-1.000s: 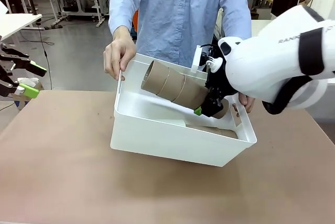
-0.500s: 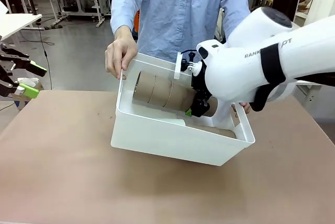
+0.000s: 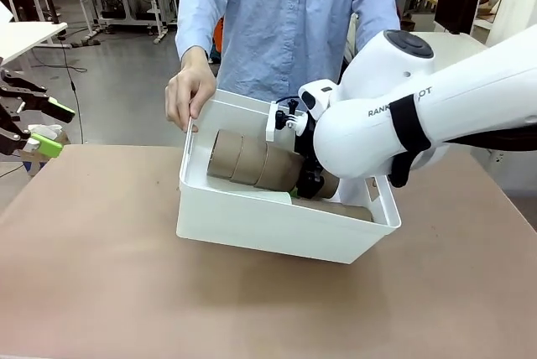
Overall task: Stack the cups and store them in the basket.
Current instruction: Place the stack of Reusable plastic cups into the Pantry Basket.
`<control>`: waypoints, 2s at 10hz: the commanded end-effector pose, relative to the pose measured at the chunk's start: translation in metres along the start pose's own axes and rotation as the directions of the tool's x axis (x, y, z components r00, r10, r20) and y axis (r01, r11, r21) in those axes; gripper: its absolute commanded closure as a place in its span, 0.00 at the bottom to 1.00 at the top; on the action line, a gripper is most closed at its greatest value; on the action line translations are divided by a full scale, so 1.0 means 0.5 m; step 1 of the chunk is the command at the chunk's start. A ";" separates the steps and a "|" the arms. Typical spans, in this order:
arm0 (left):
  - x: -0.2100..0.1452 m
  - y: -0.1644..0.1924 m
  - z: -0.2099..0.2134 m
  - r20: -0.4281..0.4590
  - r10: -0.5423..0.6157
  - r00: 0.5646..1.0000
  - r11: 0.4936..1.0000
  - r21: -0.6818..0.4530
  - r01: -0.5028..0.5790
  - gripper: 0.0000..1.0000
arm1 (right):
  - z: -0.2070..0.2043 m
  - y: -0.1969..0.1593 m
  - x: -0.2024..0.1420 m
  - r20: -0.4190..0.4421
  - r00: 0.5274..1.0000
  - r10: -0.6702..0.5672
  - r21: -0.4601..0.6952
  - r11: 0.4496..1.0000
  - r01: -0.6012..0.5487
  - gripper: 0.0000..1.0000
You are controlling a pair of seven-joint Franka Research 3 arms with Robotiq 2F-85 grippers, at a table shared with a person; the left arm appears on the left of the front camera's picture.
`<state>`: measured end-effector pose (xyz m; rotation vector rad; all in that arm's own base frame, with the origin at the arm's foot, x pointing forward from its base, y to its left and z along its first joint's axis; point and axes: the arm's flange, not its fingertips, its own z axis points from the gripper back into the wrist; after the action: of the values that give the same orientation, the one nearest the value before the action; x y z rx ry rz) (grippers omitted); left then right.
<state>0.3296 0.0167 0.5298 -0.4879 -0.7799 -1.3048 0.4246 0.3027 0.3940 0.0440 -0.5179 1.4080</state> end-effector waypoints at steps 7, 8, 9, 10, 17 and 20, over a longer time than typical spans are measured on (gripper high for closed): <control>0.004 -0.001 -0.001 0.007 0.007 1.000 1.000 0.005 -0.007 0.00 | 0.176 -0.040 -0.012 0.140 0.987 -0.080 0.028 0.997 0.077 0.00; 0.004 -0.001 -0.001 0.007 0.007 1.000 1.000 0.005 -0.007 0.00 | 0.238 -0.053 -0.020 0.181 0.979 -0.091 0.041 0.996 0.085 0.00; 0.004 -0.001 -0.001 0.007 0.007 1.000 1.000 0.005 -0.007 0.00 | 0.291 -0.064 -0.036 0.215 0.971 -0.110 0.060 0.993 0.099 0.00; 0.004 -0.001 -0.001 0.007 0.007 1.000 1.000 0.005 -0.007 0.00 | 0.342 -0.076 -0.065 0.252 0.960 -0.124 0.066 0.992 0.111 0.00; 0.004 -0.001 -0.001 0.007 0.007 1.000 1.000 0.005 -0.007 0.00 | 0.515 -0.122 -0.410 0.510 0.835 -0.206 0.172 0.976 0.136 0.00; 0.004 -0.001 -0.001 0.007 0.007 1.000 1.000 0.005 -0.007 0.00 | 0.495 -0.128 -0.476 0.520 0.829 -0.208 0.198 0.973 0.119 0.00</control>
<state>0.3296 0.0169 0.5301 -0.4865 -0.7801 -1.3043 0.3835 -0.0105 0.5472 0.5988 -0.8191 1.2327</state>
